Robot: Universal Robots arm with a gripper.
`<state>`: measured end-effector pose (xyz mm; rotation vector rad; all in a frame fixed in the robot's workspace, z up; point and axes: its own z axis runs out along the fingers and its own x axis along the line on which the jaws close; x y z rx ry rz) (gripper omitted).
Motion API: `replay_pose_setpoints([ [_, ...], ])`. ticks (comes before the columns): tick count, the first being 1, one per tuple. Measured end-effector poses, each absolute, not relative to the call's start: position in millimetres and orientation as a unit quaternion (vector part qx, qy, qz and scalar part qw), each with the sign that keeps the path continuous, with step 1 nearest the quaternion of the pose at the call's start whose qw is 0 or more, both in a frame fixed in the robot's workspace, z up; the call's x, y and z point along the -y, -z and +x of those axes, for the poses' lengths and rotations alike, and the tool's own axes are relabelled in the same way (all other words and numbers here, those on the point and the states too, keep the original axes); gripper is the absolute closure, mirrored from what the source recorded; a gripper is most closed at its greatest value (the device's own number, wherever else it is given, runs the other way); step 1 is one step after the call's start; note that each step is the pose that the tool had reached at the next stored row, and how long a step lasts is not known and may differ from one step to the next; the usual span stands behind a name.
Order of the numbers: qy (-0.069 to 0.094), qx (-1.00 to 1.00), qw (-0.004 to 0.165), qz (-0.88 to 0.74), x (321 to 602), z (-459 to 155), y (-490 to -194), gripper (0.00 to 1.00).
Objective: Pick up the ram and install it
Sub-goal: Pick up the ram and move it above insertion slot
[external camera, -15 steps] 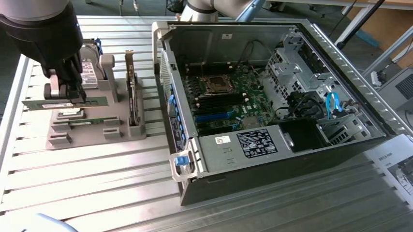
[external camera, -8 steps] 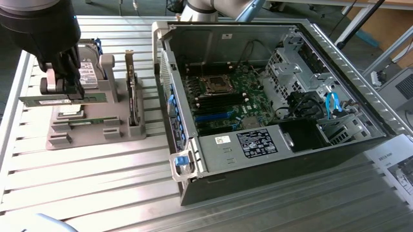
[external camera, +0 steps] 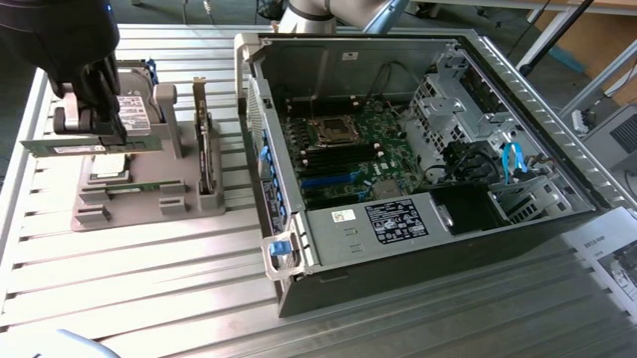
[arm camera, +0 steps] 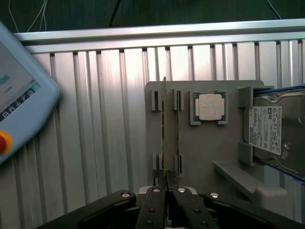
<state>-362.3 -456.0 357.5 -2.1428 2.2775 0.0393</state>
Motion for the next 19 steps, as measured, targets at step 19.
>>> replay_pose_setpoints([
  [19, -0.013, -0.728, 0.007, -0.685, 456.0, -362.2, -382.5, 0.88],
])
